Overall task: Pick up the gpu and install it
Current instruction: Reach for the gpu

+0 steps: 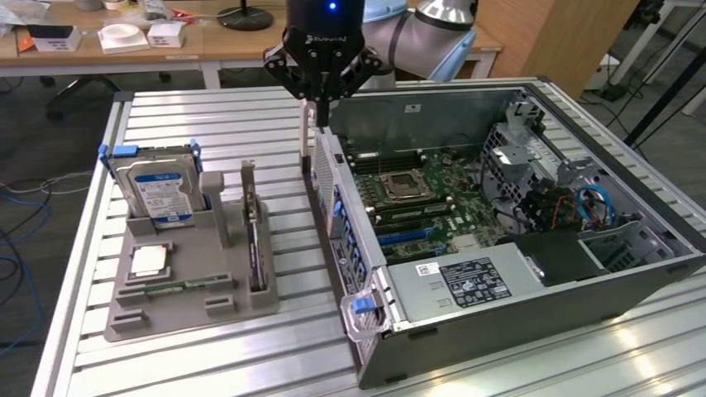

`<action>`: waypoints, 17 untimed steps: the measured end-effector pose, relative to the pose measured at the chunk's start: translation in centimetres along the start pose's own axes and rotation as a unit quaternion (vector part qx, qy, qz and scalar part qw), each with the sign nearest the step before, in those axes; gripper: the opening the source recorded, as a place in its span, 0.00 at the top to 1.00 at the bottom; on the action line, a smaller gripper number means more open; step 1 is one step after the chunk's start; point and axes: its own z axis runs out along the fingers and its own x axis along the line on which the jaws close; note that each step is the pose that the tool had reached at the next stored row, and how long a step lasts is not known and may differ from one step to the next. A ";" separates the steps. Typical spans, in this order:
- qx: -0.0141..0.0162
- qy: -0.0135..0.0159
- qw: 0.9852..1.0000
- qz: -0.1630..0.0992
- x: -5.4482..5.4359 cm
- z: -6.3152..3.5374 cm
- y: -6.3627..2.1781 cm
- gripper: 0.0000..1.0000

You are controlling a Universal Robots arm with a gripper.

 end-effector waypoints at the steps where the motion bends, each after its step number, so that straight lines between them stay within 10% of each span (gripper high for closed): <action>1: 0.000 0.000 1.000 0.000 0.1 0.00 -0.01 0.89; 17: 0.000 0.000 1.000 0.000 1.7 -0.04 -0.12 0.89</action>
